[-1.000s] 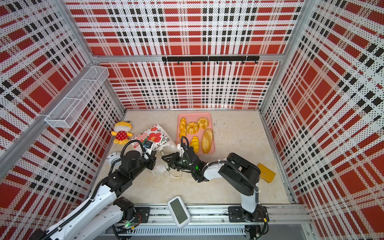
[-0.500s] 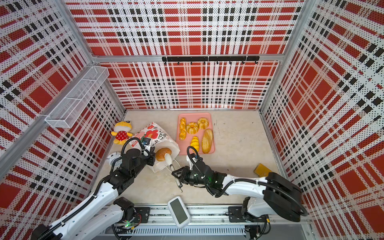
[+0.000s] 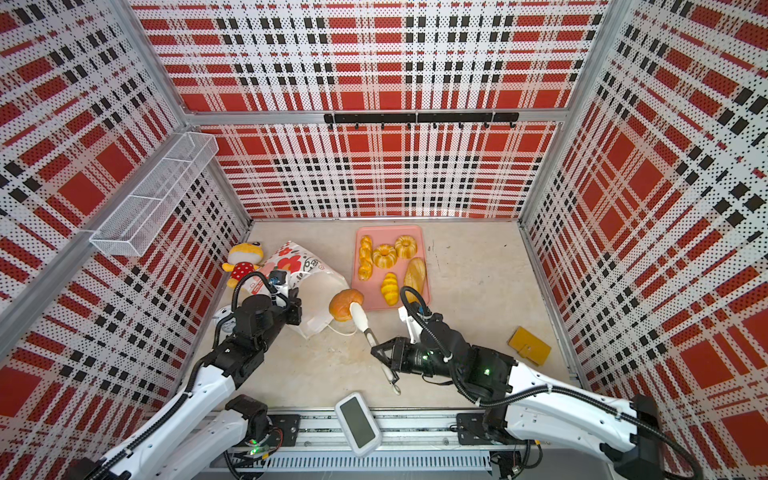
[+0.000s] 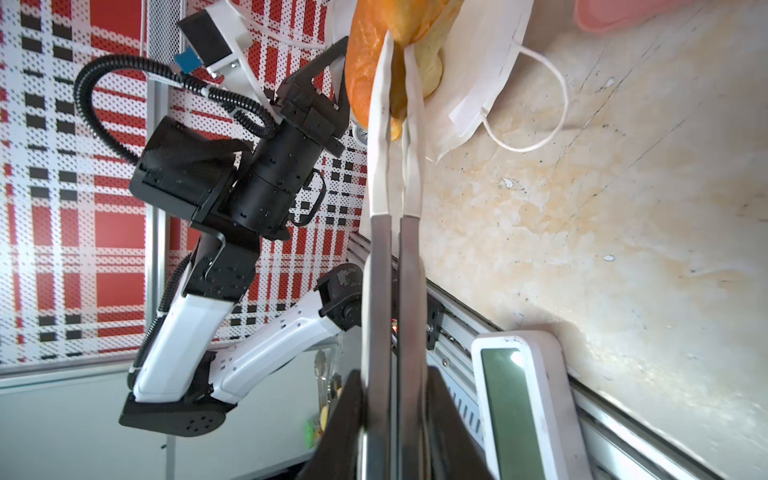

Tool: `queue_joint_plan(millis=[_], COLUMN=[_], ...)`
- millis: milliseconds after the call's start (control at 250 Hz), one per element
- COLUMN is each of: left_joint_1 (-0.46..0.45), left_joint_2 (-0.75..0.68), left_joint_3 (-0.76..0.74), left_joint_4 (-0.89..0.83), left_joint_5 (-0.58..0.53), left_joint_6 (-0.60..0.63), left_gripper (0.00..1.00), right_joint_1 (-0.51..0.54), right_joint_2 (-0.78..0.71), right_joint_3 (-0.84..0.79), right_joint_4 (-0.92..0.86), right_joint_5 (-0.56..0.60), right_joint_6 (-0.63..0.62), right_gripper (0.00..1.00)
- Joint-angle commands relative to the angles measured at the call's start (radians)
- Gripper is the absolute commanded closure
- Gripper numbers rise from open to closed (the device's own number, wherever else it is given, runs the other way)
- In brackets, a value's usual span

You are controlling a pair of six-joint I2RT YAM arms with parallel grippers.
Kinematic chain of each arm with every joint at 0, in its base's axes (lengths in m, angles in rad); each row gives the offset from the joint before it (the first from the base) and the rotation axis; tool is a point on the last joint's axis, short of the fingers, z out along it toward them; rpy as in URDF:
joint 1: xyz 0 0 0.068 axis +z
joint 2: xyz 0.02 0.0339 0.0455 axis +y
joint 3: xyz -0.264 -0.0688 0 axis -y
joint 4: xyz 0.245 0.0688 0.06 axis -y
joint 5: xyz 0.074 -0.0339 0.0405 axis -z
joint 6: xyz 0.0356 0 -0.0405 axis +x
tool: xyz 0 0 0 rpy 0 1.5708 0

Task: Take the fake bread out of the paper bag
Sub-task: 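Pull the round bun out of the bag with the tongs toward the tray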

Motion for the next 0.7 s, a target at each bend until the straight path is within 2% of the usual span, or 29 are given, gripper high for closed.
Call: queue_joint_plan(millis=[0,156,236,412,696], left_joint_1=[0.014,0.014,0.013,0.014,0.023], left_joint_2=[-0.038,-0.082,-0.123,-0.214,-0.299], left_joint_3=[-0.014,-0.007,-0.008,-0.005,-0.007], left_joint_4=[0.03,-0.012,-0.042,-0.169,-0.268], left_joint_5=[0.016,0.045,0.059,0.077,0.093], left_joint_6=[-0.018,-0.021,-0.036,-0.041,-0.022], left_gripper=[1.0,1.0,1.0,1.0,1.0], right_joint_1=[-0.034,-0.211,-0.267,-0.309,-0.356], right_joint_2=[-0.031,0.022,0.09,0.249,0.441], right_joint_3=[0.114,0.136,0.142,0.133,0.113], right_joint_4=[-0.151,-0.107,-0.061,0.083,0.174], right_joint_5=[0.055,-0.082,-0.126,-0.152,-0.156], right_joint_6=[-0.128,-0.166,-0.172,-0.155,-0.134], right_gripper=[1.0,1.0,1.0,1.0,1.0])
